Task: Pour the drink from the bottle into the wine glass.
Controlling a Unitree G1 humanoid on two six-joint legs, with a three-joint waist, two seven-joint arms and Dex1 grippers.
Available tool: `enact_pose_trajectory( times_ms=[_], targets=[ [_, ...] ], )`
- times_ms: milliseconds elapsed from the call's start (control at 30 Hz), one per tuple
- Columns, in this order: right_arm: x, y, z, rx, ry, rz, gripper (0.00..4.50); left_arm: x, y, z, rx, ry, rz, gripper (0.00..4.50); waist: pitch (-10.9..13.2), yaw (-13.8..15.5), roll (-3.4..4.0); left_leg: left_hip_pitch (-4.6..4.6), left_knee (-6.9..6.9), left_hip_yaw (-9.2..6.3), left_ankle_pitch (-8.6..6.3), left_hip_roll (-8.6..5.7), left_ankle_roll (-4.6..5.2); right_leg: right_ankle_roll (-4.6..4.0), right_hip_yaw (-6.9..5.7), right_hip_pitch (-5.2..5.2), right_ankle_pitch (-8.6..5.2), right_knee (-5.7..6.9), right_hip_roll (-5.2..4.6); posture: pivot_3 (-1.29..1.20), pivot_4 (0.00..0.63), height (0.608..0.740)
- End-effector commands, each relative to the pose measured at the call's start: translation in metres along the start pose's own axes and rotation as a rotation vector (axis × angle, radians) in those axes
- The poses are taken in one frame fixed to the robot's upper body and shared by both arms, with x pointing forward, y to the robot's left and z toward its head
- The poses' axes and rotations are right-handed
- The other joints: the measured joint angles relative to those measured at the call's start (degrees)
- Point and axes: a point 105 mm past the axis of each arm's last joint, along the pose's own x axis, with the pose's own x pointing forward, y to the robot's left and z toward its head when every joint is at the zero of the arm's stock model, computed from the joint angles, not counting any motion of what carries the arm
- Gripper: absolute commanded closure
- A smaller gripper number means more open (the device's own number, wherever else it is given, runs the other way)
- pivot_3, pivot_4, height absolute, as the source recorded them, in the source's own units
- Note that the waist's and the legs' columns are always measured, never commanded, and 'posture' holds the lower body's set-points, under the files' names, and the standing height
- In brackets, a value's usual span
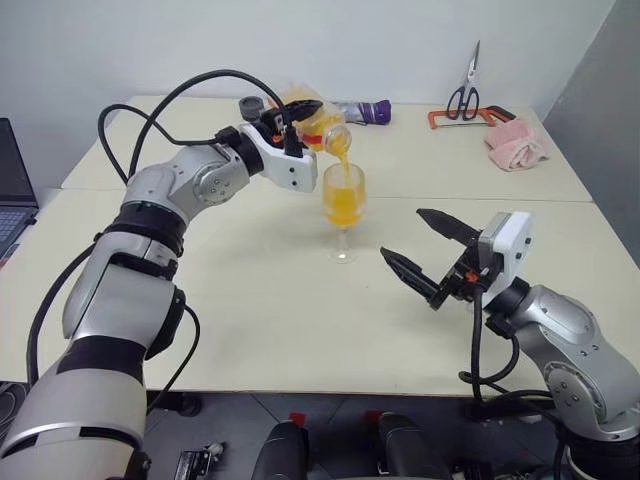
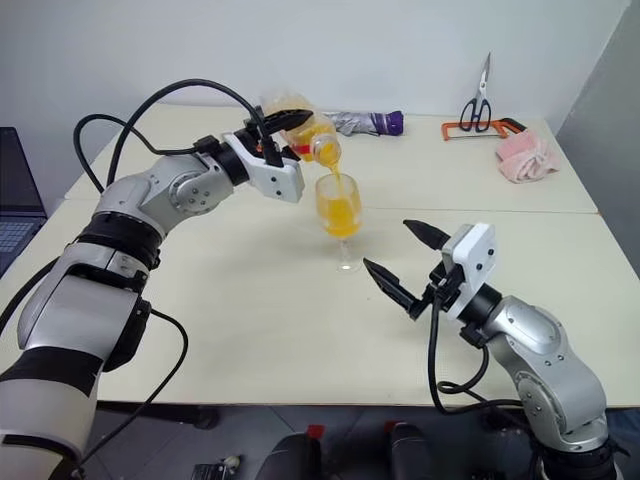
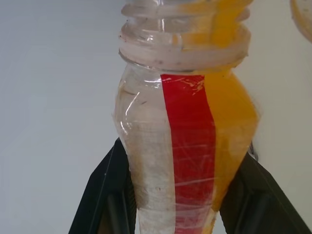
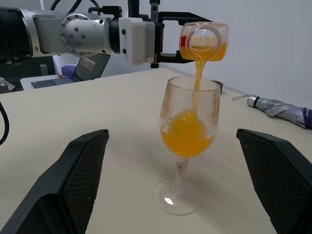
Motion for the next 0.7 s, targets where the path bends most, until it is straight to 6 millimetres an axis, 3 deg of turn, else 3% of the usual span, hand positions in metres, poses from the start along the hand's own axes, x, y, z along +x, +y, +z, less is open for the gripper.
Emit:
enact_pose_trajectory(
  times_ms=[33,700],
  targets=[
    [-0.0012,0.0071,0.0107,-0.021,-0.038,0.023,0.0,0.0007,0.0254,-0.0015,0.034,-0.006,0.071,2.79,0.0,0.0,0.0,0.0,0.0,0.0,0.0,0.0,0.0,0.0,0.0,0.0,0.0,0.0,0.0,0.0,0.15,0.74],
    [-0.0019,0.0081,0.009,-0.019,-0.032,0.026,0.0,0.0025,0.0198,-0.002,-0.032,0.008,0.072,2.79,0.0,0.0,0.0,0.0,0.03,0.0,0.0,0.0,0.0,0.0,0.0,0.0,0.0,0.03,0.0,0.0,0.15,0.74]
  ],
)
